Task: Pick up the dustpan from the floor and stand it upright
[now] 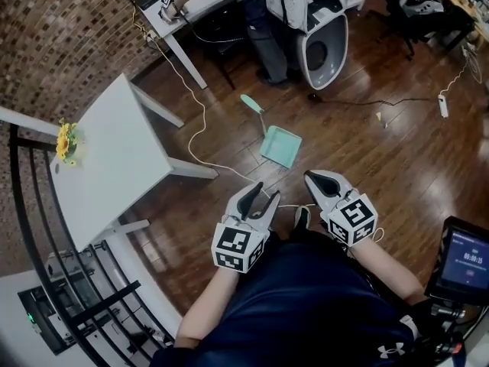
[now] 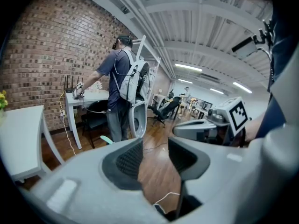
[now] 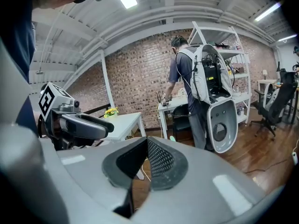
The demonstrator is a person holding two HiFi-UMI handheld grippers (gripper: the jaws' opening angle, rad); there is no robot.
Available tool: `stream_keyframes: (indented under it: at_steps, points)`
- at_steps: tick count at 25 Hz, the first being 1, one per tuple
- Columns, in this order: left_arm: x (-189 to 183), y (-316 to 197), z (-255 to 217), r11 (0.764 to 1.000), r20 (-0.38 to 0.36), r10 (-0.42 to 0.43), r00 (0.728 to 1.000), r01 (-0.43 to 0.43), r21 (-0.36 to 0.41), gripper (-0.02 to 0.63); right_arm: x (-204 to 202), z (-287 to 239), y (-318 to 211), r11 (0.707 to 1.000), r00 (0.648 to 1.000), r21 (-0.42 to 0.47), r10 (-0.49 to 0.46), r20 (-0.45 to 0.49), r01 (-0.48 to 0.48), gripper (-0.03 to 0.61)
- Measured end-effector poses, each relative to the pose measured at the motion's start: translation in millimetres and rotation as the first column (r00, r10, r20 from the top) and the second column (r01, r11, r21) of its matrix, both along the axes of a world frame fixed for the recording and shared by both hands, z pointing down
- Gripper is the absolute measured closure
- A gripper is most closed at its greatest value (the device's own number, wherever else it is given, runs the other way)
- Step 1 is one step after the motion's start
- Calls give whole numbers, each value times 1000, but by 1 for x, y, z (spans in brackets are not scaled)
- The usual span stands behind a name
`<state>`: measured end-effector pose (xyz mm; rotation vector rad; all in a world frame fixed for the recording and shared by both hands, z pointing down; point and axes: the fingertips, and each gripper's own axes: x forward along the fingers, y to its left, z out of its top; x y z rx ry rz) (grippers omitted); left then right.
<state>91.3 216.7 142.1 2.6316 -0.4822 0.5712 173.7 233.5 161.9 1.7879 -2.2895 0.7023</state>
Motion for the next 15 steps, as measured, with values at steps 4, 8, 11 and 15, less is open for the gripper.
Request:
stream_keyframes:
  at_steps: [4,8,11,15]
  points:
    - [-1,-4,4,1000,5,-15,1000,15,0,442,4,4,-2,1000,1000,-3,3,3,-3,568]
    - [-3,-5,4,1000,8,-28,1000,28,0,442,6,5,-2,1000,1000,-6,7,8,-7,568]
    - [-4,-5,1,1000,1,-29,1000,29,2,442,5,2,-2,1000,1000,-4,8,6,-8,568]
    - [-7,-2,-2,1000,0,-30,1000,30,2,442,2,0,-1,1000,1000,-4,7,4,-7,568]
